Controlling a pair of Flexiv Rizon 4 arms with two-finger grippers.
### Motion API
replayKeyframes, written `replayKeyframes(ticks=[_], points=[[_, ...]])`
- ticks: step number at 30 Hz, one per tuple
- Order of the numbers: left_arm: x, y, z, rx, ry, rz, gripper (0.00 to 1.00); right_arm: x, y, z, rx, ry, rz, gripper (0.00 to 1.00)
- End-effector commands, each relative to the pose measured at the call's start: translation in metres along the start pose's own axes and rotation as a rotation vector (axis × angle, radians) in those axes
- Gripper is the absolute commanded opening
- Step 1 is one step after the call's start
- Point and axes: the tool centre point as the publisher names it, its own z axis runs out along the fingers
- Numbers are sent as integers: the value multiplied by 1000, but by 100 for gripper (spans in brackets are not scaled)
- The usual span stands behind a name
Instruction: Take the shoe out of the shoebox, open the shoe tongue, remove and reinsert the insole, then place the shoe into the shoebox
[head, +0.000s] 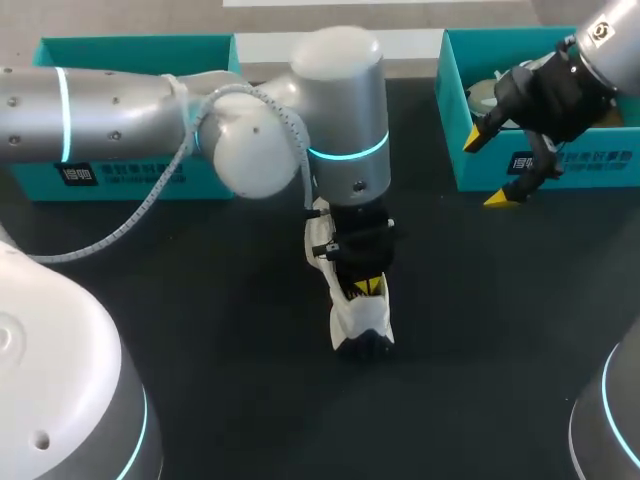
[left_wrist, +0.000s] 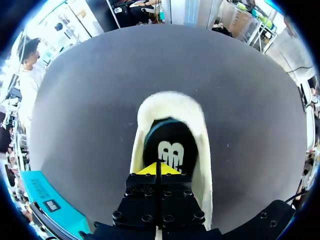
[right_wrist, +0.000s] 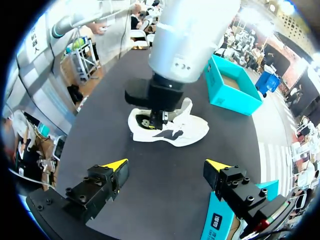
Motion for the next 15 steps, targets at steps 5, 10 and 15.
replayKeyframes(ticks=[5, 10, 15], points=[[3, -21, 15, -26, -18, 31, 0, 0, 0, 1, 3, 0, 0, 100], [-1, -24, 36, -75, -44, 32, 0, 0, 0, 1, 3, 0, 0, 100], [3, -24, 54, -92, -11, 32, 0, 0, 0, 1, 3, 0, 0, 100]])
